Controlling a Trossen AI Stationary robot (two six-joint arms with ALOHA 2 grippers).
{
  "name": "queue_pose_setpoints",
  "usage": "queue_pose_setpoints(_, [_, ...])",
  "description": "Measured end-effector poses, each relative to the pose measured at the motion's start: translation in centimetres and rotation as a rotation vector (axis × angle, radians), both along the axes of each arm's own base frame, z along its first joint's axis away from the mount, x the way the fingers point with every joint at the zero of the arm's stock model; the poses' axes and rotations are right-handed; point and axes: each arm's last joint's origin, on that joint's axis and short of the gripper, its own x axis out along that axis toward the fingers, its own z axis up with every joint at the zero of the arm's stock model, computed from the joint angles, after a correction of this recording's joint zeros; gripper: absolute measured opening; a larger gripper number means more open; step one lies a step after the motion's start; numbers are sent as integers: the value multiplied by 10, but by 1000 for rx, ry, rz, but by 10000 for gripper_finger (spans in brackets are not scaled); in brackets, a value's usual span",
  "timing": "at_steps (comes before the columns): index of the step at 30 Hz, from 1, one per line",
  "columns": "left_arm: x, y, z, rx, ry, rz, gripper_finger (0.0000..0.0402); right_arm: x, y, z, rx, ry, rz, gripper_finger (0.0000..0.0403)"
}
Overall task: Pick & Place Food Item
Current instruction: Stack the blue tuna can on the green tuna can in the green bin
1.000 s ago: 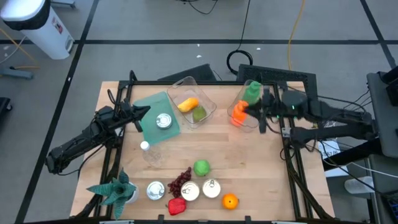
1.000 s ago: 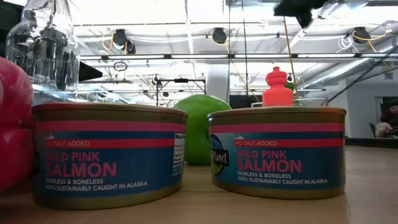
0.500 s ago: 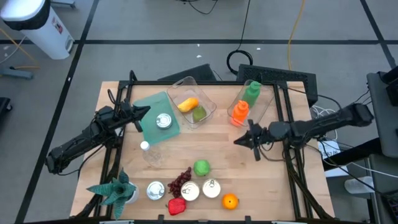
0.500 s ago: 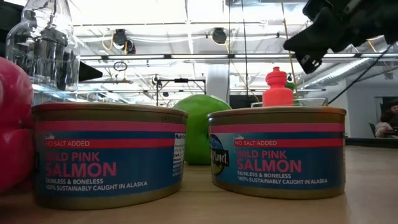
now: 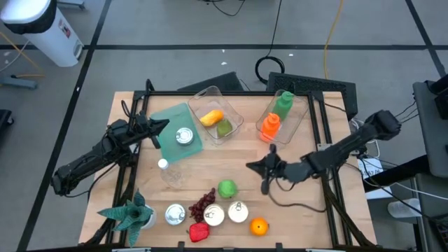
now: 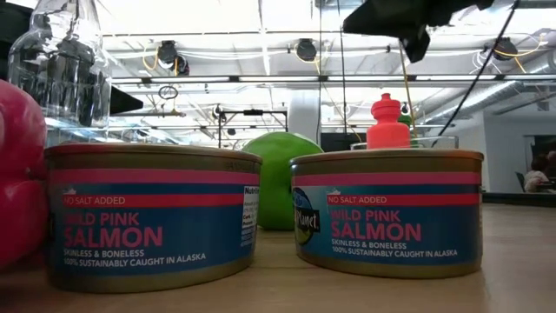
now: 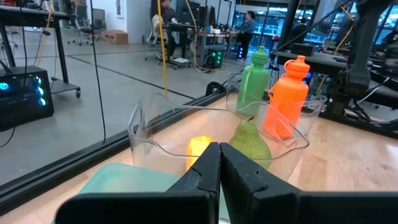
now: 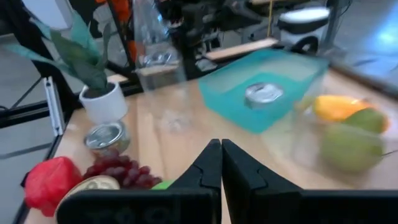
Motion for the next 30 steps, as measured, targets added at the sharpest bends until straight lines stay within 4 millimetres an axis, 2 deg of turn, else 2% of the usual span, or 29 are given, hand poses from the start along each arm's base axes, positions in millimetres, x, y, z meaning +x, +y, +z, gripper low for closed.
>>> queue_pose_setpoints(5, [0, 0, 0, 1, 0, 0, 15, 14, 10, -14, 101, 7, 49, 0])
queue_pose_setpoints(10, [0, 0, 0, 1, 0, 1, 15, 25, 10, -22, 435, -59, -8, 0])
queue_pose_setpoints(14, [0, 0, 0, 0, -1, 0, 15, 30, 8, -35, 641, 17, -8, 0])
queue_pose_setpoints(18, [0, 0, 0, -1, -2, 0, 15, 31, 17, -46, 747, 96, 51, 0])
queue_pose_setpoints(22, [0, 0, 0, 0, -2, 1, 15, 29, 29, -53, 777, 156, 114, 0])
queue_pose_setpoints(28, [0, 0, 0, 0, -3, 1, 15, 29, 37, -57, 715, 339, 105, 0])
queue_pose_setpoints(30, [0, 0, 0, -1, -2, 1, 15, 35, 41, -58, 683, 374, 111, 0])
